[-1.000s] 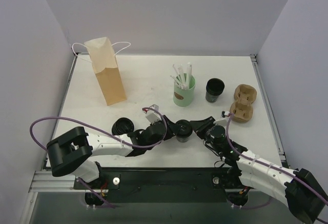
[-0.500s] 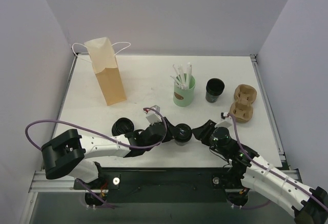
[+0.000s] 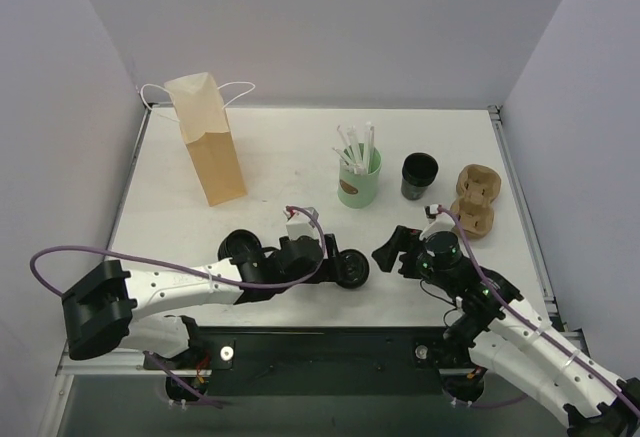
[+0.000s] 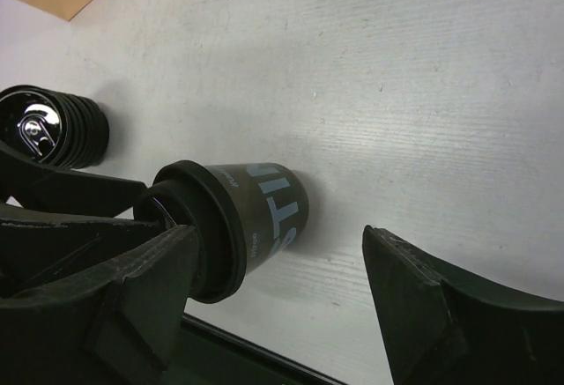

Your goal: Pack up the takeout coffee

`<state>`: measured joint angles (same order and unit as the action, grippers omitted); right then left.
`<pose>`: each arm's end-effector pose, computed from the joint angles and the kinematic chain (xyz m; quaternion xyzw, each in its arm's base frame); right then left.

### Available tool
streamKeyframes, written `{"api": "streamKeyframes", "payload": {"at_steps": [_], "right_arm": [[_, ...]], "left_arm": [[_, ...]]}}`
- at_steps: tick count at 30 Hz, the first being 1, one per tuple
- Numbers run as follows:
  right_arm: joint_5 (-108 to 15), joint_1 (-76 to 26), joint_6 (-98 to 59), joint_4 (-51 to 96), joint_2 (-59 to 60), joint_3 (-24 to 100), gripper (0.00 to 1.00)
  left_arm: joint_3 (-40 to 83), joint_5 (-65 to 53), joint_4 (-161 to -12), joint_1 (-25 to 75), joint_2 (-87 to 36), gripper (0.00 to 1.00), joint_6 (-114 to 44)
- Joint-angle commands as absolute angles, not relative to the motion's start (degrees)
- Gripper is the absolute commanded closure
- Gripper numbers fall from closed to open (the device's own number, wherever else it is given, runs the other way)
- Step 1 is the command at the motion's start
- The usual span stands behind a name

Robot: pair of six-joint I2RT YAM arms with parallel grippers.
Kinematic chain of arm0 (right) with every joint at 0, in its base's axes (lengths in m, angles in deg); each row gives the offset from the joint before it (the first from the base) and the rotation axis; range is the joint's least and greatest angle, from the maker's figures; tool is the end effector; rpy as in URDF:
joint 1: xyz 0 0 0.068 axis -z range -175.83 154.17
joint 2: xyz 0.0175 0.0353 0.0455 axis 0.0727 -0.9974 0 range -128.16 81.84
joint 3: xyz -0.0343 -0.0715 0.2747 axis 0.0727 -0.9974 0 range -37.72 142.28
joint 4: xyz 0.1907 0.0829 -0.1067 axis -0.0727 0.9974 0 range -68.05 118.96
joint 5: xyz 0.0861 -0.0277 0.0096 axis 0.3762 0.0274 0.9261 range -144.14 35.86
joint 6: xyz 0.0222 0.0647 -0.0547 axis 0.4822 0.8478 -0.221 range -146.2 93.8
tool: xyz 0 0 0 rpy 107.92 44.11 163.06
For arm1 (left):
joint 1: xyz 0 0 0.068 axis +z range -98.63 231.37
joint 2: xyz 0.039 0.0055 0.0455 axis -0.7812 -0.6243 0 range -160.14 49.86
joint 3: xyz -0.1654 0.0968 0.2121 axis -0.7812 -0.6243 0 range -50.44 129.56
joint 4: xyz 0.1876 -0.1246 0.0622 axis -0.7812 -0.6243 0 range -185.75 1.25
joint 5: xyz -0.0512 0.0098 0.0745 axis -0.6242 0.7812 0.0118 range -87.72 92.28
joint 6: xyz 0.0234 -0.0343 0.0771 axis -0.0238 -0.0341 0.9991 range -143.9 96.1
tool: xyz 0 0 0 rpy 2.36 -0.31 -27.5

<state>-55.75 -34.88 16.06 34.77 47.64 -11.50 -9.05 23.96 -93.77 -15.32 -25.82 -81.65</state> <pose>0.1207 0.0951 0.2452 0.0310 0.8225 0.3612 0.4383 0.1355 -0.2422 0.2181 -0.0111 0.8912 -0.2927 0.3463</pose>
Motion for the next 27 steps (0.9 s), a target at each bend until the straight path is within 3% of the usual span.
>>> {"api": "streamKeyframes", "payload": {"at_steps": [1, 8, 15, 27], "right_arm": [[-51.6, -34.9, 9.6, 37.9, 46.7, -7.3, 0.21], [-54.0, -36.7, 6.8, 41.1, 42.4, -1.2, 0.18], [-54.0, -41.3, 6.6, 40.5, 39.1, -0.8, 0.22], [-73.5, -68.9, 10.7, 39.3, 25.1, 5.9, 0.22]], "left_arm": [[-3.9, 23.6, -104.2, -15.2, -21.5, 0.07, -76.4], [-2.7, 22.9, -106.3, -11.9, -16.8, 0.03, -72.9], [-0.9, 23.4, -110.6, -8.0, -14.9, 0.03, -69.9], [-1.2, 28.7, -130.9, -4.5, 5.5, 0.05, -68.0]]}}
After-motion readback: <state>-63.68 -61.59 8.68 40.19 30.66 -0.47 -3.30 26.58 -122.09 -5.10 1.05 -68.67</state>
